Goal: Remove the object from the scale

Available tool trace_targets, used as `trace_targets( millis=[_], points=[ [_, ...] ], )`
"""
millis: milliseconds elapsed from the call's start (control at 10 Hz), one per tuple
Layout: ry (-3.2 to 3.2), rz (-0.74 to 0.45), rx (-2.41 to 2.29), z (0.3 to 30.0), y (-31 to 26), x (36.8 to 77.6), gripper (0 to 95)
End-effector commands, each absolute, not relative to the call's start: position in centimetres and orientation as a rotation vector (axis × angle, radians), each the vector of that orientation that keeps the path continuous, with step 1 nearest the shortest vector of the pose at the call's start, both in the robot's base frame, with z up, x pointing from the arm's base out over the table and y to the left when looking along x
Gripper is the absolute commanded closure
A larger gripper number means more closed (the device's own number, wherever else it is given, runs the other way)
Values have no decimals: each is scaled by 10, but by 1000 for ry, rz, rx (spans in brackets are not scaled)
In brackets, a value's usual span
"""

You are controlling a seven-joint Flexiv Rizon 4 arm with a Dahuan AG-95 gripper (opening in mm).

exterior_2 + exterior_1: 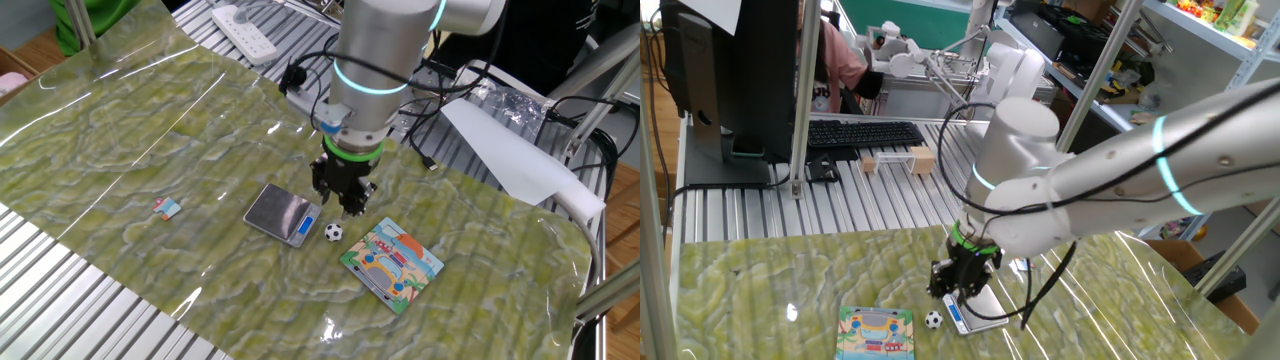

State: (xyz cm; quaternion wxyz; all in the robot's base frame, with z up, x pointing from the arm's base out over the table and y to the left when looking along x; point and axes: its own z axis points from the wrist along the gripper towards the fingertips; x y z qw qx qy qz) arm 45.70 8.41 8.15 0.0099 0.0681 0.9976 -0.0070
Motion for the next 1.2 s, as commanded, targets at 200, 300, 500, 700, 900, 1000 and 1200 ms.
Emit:
trace_targets(
  millis=[200, 300, 500, 700, 900, 1000, 1200],
  points=[
    [3155, -27, 173, 99, 79, 452, 950],
    [3170, -33, 163, 107, 75, 448, 950],
    [3177, -54, 154, 117, 67, 438, 950],
    [3176, -63, 148, 121, 59, 426, 950],
    [3176, -84, 130, 126, 53, 419, 950],
    [3177, -82, 126, 129, 48, 414, 950],
    [3183, -79, 112, 138, 39, 408, 950]
  ],
)
